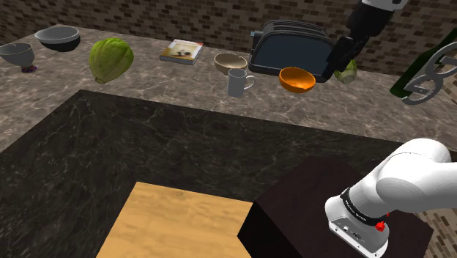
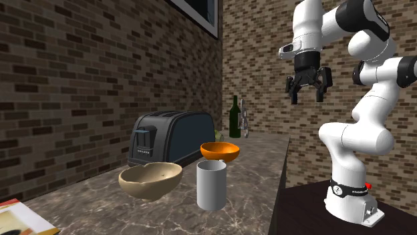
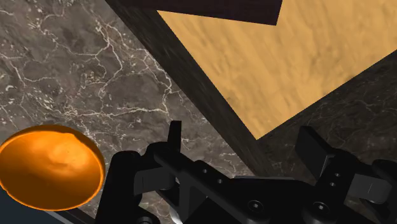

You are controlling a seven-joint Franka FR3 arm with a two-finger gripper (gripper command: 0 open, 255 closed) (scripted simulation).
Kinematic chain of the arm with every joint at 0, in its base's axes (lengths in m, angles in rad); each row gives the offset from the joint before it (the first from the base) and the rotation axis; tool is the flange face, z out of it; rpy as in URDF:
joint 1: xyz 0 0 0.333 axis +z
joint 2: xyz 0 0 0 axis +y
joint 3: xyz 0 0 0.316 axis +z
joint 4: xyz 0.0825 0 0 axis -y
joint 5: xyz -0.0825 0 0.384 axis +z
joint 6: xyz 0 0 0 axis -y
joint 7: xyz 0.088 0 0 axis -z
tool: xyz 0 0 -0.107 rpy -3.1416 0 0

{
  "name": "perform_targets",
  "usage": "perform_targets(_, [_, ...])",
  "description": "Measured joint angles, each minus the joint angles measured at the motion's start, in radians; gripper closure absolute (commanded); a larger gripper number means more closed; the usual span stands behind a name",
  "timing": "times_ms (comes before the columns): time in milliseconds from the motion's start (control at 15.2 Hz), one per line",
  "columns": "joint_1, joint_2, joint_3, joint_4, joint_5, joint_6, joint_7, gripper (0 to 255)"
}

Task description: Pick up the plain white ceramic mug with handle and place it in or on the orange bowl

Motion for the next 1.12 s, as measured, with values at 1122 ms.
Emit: perform_targets(1122, [-0.005,0.528,0.101,0.214,-0.03,0.325,0.081,0])
